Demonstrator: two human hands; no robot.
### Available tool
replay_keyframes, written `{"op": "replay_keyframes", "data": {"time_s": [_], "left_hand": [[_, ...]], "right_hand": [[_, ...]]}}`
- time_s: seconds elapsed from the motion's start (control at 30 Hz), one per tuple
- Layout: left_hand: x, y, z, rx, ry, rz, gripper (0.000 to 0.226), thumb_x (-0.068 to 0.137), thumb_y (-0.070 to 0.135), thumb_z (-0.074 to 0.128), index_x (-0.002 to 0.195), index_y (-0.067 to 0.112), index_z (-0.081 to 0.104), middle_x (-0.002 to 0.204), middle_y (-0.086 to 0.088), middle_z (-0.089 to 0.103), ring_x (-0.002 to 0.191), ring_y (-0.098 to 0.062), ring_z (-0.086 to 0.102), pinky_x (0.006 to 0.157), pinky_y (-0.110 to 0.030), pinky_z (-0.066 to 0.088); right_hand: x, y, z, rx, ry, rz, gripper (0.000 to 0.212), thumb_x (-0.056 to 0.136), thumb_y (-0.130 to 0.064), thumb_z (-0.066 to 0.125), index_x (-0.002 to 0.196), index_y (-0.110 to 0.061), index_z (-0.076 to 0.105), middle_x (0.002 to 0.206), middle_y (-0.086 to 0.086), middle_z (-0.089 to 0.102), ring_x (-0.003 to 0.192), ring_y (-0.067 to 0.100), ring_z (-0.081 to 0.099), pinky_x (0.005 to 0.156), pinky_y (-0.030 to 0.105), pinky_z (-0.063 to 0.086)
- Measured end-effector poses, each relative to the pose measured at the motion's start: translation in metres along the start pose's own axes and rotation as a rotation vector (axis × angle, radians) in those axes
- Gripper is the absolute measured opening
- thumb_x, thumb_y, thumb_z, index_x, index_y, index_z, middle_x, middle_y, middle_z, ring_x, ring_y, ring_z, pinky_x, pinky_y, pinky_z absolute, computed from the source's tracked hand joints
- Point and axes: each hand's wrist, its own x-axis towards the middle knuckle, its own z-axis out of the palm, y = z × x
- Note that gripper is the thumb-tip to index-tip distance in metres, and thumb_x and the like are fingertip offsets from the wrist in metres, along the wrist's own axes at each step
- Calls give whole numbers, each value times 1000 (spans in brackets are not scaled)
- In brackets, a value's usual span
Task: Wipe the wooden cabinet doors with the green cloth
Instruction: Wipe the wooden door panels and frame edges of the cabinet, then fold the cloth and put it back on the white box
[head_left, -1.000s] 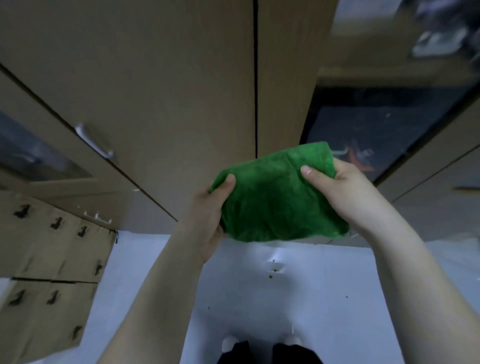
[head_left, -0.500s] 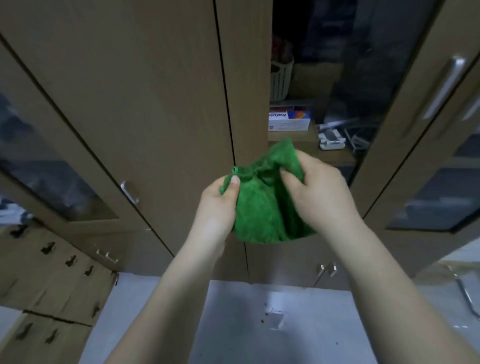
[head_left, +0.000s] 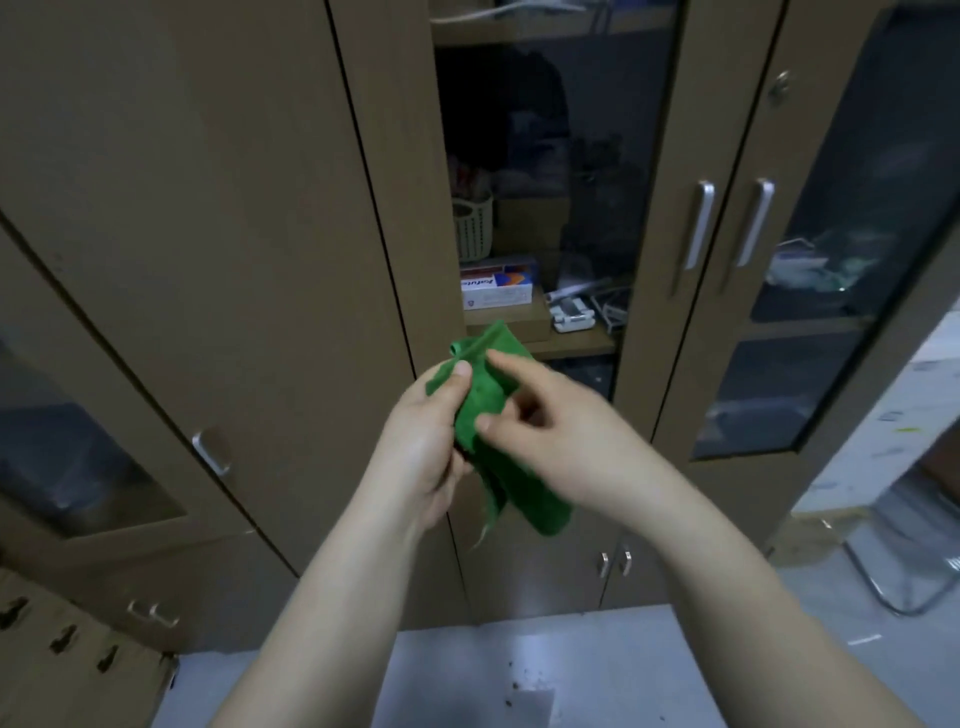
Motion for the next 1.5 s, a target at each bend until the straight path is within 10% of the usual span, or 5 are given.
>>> {"op": "replay_keyframes", "data": {"time_s": [0.13, 0.4, 0.97, 1.2, 1.5], "left_hand": [[-2, 15, 1, -158, -102, -69, 40, 105, 27, 40, 133, 3, 54, 122, -23, 67, 110, -34, 67, 91, -54, 54], [4, -5, -16, -454, -278, -271, 60, 102, 49, 31, 137, 5, 53, 133, -20, 62, 120, -34, 61, 94, -50, 51], [33, -117, 180, 335, -712, -16, 37, 89, 30, 69, 122, 14, 66, 117, -11, 72, 108, -31, 69, 91, -45, 55], [26, -193, 352, 563, -475, 304, 30, 100, 43, 49, 114, 21, 64, 107, 4, 72, 100, -16, 68, 88, -41, 55], [30, -264, 489, 602, -288, 468, 46, 91, 61, 45, 100, 21, 66, 95, 3, 72, 92, -20, 68, 81, -46, 54]], "right_hand": [[14, 16, -28, 325, 362, 102, 45, 88, -29, 72, 132, -31, 60, 88, -18, 67, 80, -1, 62, 74, 18, 48], [-27, 47, 2, 1420, -89, 434, 67, 48, -21, 99, 110, -7, 77, 115, 19, 73, 99, 31, 73, 83, 46, 60], [-132, 99, -231, 513, 581, 313, 19, 78, 3, 75, 90, -12, 77, 88, 15, 77, 79, 29, 74, 74, 39, 61], [-184, 187, -357, 722, 875, 230, 23, 80, -13, 78, 102, -7, 75, 99, 19, 76, 87, 32, 75, 66, 36, 60], [-181, 293, -460, 41, 1137, 193, 14, 98, -37, 49, 92, -31, 60, 84, -22, 64, 78, -3, 59, 69, 20, 47]]}}
